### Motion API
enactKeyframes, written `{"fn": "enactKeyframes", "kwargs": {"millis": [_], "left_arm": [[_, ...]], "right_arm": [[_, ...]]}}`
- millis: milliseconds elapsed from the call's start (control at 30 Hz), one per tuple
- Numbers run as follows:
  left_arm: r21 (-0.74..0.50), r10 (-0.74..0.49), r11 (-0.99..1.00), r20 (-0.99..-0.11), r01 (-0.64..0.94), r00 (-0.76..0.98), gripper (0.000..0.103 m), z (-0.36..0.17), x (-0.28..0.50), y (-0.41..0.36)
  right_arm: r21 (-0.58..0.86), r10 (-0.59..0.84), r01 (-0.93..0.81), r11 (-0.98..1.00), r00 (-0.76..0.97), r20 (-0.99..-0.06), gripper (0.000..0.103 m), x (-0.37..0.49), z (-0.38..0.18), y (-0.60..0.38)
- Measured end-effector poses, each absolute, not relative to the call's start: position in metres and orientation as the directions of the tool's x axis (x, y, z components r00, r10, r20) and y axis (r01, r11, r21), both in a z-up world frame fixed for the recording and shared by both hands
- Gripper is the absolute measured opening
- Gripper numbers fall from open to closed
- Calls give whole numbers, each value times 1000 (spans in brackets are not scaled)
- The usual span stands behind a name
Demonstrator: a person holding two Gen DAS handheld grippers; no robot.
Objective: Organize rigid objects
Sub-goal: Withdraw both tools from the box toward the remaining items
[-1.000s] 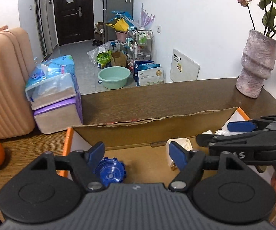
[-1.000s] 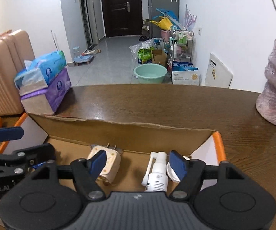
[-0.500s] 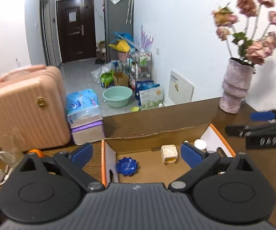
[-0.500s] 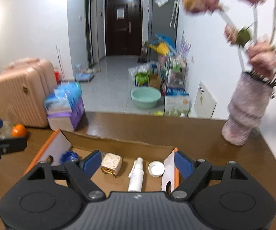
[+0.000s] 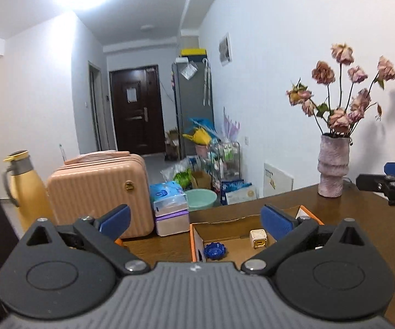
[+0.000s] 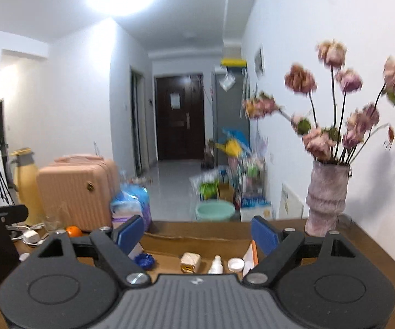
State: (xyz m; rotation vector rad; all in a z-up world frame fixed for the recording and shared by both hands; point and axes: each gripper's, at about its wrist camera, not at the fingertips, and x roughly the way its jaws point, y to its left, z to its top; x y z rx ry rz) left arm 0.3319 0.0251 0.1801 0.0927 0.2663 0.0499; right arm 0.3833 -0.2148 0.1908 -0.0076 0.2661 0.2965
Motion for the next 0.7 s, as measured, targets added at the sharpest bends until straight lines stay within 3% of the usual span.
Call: {"fn": "enactKeyframes", "kwargs": {"millis": [300, 533, 700], "left_arm": [[48, 23, 999, -182, -15, 983, 103, 142, 224, 34], [34, 41, 999, -166, -36, 985, 103, 89, 147, 55], [-21, 53, 998, -133, -57, 990, 103, 55, 99, 65]], "right_arm": [[15, 308, -309, 951, 941, -138, 89, 267, 153, -224], [-50, 274, -284, 958, 952, -139, 96, 183, 107, -224], [3, 222, -224, 975, 965, -142, 96, 132, 64, -218]]}}
